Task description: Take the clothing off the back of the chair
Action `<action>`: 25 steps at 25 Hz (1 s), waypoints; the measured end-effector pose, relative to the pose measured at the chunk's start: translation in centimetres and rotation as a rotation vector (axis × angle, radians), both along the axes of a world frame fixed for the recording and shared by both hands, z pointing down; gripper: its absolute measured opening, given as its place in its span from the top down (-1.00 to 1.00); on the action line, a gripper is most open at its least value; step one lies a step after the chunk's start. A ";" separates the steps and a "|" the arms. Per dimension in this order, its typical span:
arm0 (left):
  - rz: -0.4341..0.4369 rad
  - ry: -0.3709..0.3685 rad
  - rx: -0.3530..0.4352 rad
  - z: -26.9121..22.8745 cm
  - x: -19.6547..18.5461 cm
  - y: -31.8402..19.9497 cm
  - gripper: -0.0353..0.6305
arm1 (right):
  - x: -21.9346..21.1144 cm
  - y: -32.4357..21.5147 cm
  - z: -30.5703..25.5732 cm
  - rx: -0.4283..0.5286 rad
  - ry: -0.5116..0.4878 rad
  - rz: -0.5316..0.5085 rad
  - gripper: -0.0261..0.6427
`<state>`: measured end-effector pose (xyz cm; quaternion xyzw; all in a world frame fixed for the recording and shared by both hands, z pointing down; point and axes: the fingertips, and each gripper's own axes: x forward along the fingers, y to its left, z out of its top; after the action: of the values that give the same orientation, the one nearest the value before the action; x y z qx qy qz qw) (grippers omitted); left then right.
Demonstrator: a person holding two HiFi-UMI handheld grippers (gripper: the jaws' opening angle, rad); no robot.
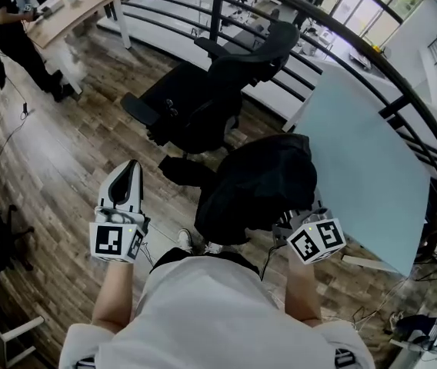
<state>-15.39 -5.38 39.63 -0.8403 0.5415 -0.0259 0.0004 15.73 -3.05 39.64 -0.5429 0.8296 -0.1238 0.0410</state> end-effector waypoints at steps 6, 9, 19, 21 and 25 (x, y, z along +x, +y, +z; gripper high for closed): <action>0.061 0.002 0.016 -0.6 2.9 -0.8 0.81 | 3.5 1.9 -2.8 0.058 0.008 0.086 0.67; 0.074 0.001 0.022 -0.9 4.2 -1.0 0.81 | 3.9 1.9 -3.6 0.086 0.042 0.092 0.67; 0.067 -0.007 0.045 -0.8 3.9 -1.2 0.81 | 7.6 1.6 -4.6 0.108 0.027 0.203 0.67; 0.063 0.005 0.038 -0.6 3.4 -1.4 0.81 | 8.3 1.6 -4.6 0.093 0.013 0.234 0.67; 0.068 0.021 0.050 -1.2 2.5 -2.3 0.81 | 9.2 1.7 -5.5 0.088 -0.019 0.294 0.67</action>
<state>-12.89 -7.71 38.41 -0.8583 0.5129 -0.0036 0.0164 24.97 -1.31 34.16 -0.6550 0.7454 -0.0851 0.0901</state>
